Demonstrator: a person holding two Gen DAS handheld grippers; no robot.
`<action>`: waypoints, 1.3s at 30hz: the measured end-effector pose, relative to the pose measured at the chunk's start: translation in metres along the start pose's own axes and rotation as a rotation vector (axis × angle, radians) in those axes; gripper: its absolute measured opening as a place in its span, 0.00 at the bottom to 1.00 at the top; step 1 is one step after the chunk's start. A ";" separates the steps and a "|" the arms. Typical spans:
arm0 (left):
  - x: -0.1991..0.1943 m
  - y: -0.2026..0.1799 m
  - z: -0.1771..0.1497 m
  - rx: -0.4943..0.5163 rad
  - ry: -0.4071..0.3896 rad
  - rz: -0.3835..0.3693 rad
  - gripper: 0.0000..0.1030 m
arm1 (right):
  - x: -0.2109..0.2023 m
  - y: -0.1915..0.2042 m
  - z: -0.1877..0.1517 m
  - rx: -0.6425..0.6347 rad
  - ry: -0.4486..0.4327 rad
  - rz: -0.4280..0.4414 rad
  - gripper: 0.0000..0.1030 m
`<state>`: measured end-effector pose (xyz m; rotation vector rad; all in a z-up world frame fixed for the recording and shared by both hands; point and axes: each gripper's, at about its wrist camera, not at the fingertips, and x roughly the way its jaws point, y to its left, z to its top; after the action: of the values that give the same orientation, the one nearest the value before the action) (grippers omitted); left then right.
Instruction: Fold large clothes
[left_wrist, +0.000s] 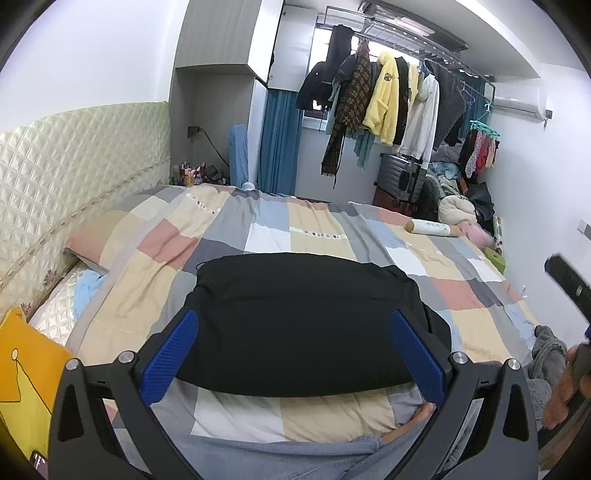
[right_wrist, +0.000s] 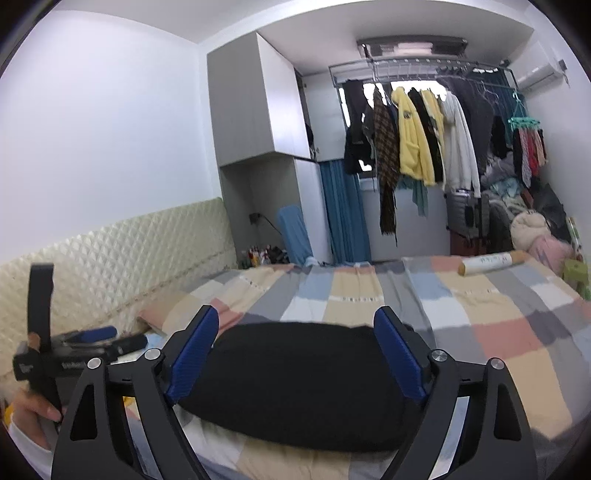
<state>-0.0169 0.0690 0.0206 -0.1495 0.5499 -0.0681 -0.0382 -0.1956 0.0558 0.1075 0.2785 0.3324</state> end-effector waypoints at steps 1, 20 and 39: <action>0.000 0.001 -0.002 -0.002 0.000 0.001 1.00 | 0.000 0.000 -0.005 0.006 0.010 -0.008 0.85; 0.011 0.008 -0.026 -0.028 0.056 0.013 1.00 | 0.015 -0.009 -0.068 0.047 0.179 -0.071 1.00; 0.013 0.009 -0.029 -0.041 0.069 0.019 1.00 | 0.019 0.001 -0.062 0.021 0.188 -0.099 1.00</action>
<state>-0.0210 0.0726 -0.0118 -0.1825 0.6218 -0.0438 -0.0389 -0.1849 -0.0084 0.0829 0.4723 0.2411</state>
